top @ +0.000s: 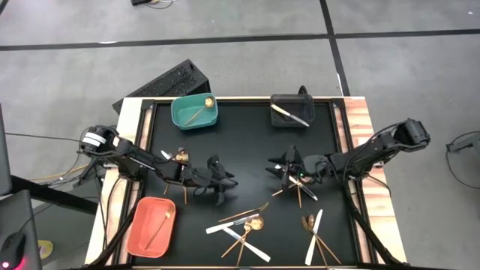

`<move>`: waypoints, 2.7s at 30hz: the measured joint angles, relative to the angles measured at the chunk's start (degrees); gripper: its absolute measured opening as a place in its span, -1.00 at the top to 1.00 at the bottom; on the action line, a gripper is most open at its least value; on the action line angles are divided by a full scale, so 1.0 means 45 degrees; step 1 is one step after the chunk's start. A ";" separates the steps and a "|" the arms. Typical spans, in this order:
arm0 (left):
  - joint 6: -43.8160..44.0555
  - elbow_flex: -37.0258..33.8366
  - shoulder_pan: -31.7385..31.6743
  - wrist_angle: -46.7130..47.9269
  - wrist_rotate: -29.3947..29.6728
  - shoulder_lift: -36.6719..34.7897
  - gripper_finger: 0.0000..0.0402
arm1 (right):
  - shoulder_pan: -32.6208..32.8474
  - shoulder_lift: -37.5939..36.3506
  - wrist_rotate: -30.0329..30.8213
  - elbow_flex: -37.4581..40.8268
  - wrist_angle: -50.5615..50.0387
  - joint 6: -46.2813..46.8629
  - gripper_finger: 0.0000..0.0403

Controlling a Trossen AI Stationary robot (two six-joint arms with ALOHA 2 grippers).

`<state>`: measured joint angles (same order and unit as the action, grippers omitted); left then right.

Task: Sort silverware by color (type)
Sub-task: Put the gold fork into the orange bin

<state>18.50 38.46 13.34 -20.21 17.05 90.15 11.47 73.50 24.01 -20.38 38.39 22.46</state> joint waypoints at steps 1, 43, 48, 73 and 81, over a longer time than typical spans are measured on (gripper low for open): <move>0.0000 0.0000 0.0100 0.0022 0.0002 0.0000 0.20 | -0.0001 -0.0037 0.0001 -0.0001 -0.0016 0.0000 -0.06; -0.1299 0.2203 0.0645 -0.3286 -0.0317 0.4187 0.20 | 0.5310 0.1040 -0.4147 -0.5128 -1.5682 1.1027 -0.06; -0.1530 0.2254 0.0696 -0.3107 -0.0331 0.4187 0.20 | 0.5850 0.2156 -0.5292 -0.5121 -1.5443 1.1966 -0.06; -0.1792 0.2244 0.0682 -0.2183 0.0096 0.4187 0.20 | 0.6085 0.3175 -0.6902 -0.5140 -1.4633 1.2060 0.62; -0.1895 0.2244 0.0682 -0.2124 0.0155 0.4187 0.20 | 0.6085 0.3220 -0.6251 -0.5145 -1.4817 1.1617 0.83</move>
<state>9.98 48.56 16.40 -29.77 17.75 108.99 38.85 87.99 -4.12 -43.53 -28.29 74.74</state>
